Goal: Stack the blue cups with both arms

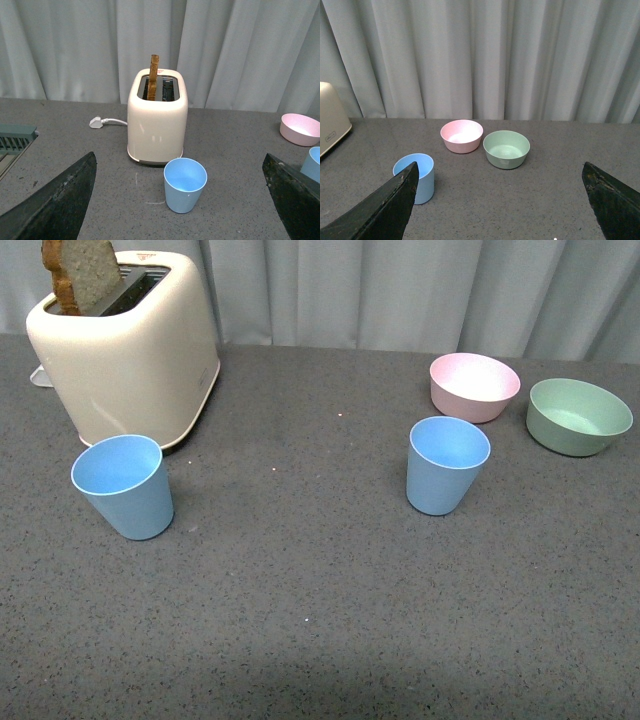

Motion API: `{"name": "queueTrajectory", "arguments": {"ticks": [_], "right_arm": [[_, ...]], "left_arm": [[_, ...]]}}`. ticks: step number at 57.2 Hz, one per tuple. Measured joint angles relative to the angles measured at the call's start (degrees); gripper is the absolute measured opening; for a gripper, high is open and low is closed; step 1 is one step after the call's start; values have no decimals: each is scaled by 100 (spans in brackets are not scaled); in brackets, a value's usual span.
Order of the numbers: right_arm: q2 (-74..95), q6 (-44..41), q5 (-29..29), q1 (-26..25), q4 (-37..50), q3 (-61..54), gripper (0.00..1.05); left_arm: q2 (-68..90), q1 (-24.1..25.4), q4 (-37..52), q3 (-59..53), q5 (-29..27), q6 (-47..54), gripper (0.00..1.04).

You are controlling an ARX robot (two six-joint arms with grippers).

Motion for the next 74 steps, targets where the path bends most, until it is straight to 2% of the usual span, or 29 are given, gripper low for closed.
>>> {"name": "queueTrajectory", "arguments": {"ticks": [45, 47, 48, 49, 52, 59, 66, 74], "right_arm": [[0, 0, 0, 0, 0, 0, 95], [0, 2, 0, 0, 0, 0, 95], [0, 0, 0, 0, 0, 0, 95], [0, 2, 0, 0, 0, 0, 95], [0, 2, 4, 0, 0, 0, 95], [0, 0, -2, 0, 0, 0, 95], [0, 0, 0, 0, 0, 0, 95], [0, 0, 0, 0, 0, 0, 95]], "left_arm": [[0, 0, 0, 0, 0, 0, 98], [85, -74, -144, 37, -181, -90, 98], [306, -170, -496, 170, -686, -282, 98], [549, -205, -651, 264, -927, -476, 98], [1307, -216, -577, 387, -1250, -833, 98], [3801, -219, 592, 986, -916, -1473, 98], [5783, -258, 1202, 1759, -566, -1727, 98], [7630, -302, 1132, 2660, -348, -1880, 98]]}}
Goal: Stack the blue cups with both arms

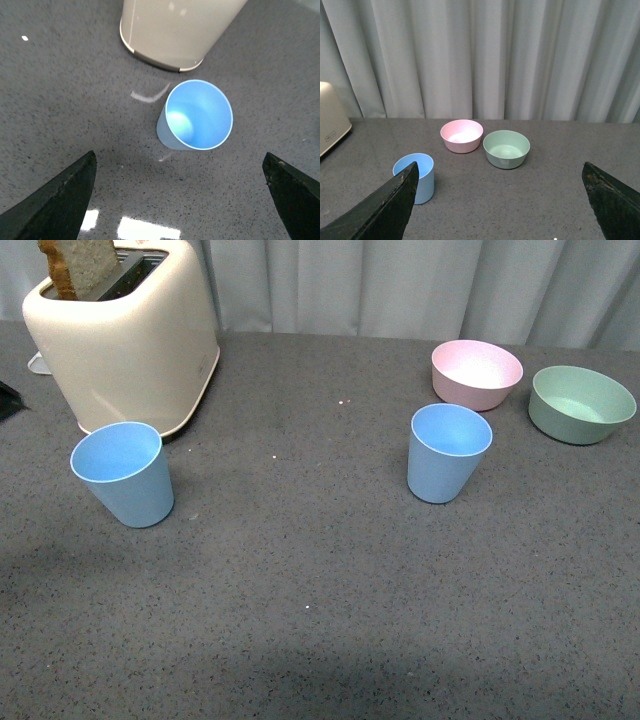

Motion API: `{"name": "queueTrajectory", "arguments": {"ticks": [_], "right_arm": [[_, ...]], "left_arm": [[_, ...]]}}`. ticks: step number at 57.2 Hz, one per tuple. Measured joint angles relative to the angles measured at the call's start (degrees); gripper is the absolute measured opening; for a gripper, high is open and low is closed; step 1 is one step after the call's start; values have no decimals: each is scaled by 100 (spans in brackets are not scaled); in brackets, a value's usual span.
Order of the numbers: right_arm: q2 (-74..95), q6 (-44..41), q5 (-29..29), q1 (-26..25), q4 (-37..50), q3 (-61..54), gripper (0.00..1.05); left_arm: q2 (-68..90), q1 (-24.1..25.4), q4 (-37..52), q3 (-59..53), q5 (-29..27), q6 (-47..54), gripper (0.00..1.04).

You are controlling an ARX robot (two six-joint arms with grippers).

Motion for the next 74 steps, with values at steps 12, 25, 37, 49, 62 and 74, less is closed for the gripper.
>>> {"name": "queueTrajectory", "arguments": {"ticks": [12, 25, 37, 49, 62, 74], "right_arm": [[0, 0, 0, 0, 0, 0, 95], [0, 0, 0, 0, 0, 0, 95], [0, 0, 0, 0, 0, 0, 95], [0, 0, 0, 0, 0, 0, 95], [0, 0, 0, 0, 0, 0, 95], [0, 0, 0, 0, 0, 0, 95]], "left_arm": [[1486, 68, -592, 1060, 83, -400, 98], [2170, 127, -905, 1657, 260, -553, 98], [2922, 184, -1165, 2155, 256, -820, 98], [3228, 157, -1394, 2457, 297, -977, 71], [3407, 85, -1624, 2649, 256, -1082, 39], [3416, -98, -2087, 2817, 212, -1121, 4]]}}
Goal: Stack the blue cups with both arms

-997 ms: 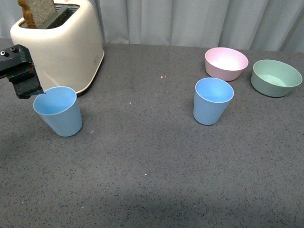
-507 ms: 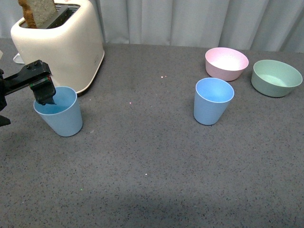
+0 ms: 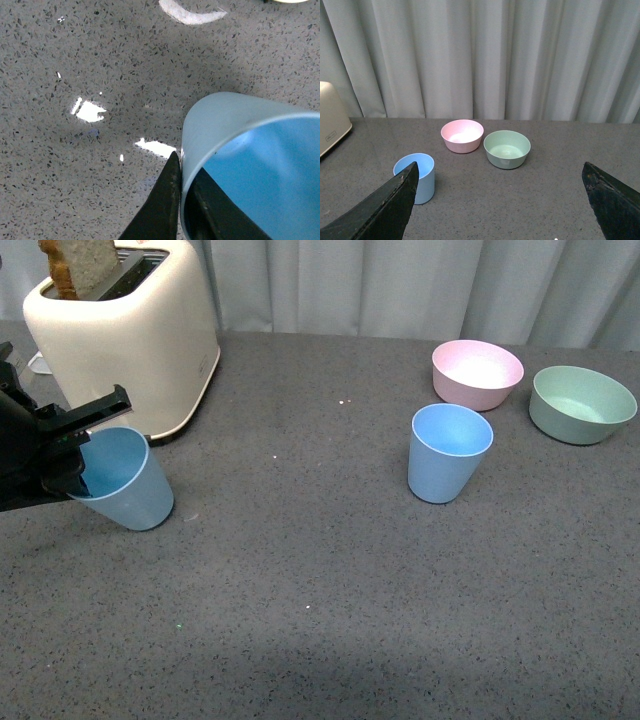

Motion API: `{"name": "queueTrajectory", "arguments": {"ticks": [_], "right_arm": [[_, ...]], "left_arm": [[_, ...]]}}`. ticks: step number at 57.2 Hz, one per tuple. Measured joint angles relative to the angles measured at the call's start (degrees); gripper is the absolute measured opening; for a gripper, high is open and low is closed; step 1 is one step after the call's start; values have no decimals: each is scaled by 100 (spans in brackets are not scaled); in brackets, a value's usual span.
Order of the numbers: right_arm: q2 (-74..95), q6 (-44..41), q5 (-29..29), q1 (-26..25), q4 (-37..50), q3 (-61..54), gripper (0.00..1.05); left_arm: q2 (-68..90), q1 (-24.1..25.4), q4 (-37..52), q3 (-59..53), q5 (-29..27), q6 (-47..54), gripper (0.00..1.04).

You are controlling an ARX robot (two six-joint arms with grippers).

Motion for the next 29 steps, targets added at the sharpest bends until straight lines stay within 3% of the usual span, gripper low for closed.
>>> {"name": "queueTrajectory", "arguments": {"ticks": [29], "right_arm": [[0, 0, 0, 0, 0, 0, 95]], "left_arm": [[428, -1585, -555, 1178, -192, -391, 4]]}}
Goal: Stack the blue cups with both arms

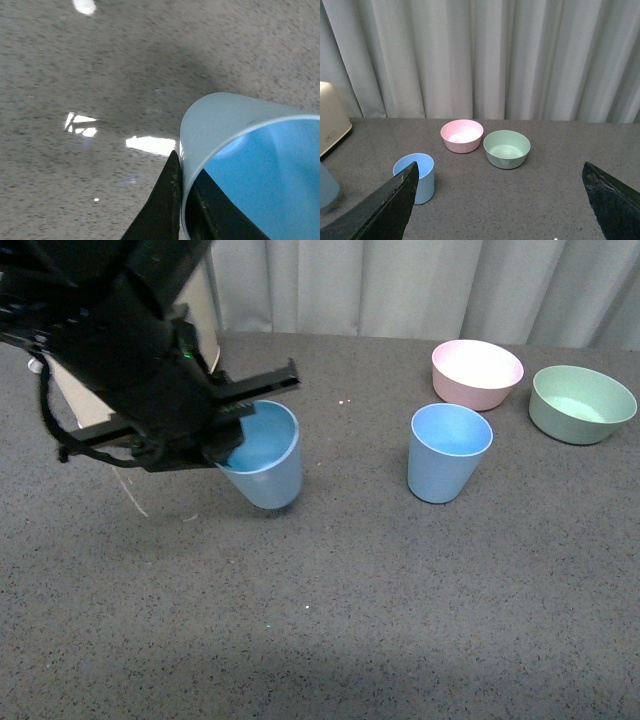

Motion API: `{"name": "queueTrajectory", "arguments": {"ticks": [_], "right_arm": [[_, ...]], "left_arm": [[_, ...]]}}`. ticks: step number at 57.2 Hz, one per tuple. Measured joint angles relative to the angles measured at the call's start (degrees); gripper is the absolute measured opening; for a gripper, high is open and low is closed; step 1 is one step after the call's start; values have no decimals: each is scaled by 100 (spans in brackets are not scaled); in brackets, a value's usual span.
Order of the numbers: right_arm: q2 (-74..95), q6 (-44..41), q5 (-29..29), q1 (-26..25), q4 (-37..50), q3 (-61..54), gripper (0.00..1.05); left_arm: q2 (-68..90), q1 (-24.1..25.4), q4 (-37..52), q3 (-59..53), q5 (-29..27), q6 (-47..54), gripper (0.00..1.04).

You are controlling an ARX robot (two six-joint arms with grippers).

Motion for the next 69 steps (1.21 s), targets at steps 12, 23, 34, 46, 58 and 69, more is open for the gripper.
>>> {"name": "queueTrajectory", "arguments": {"ticks": [12, 23, 34, 46, 58, 69], "right_arm": [[0, 0, 0, 0, 0, 0, 95], [0, 0, 0, 0, 0, 0, 95], [0, 0, 0, 0, 0, 0, 95], [0, 0, 0, 0, 0, 0, 95], [0, 0, 2, 0, 0, 0, 95], [0, 0, -4, 0, 0, 0, 95]], "left_arm": [[533, -350, -232, 538, -79, -181, 4], [719, -378, -369, 815, -125, -269, 5], [654, -380, -363, 855, -46, -323, 35], [131, -396, -223, 658, 127, -348, 69], [-358, -262, 4719, -1862, -1646, 2057, 45], [-2015, 426, 8268, -3947, -1241, 3182, 4]]}}
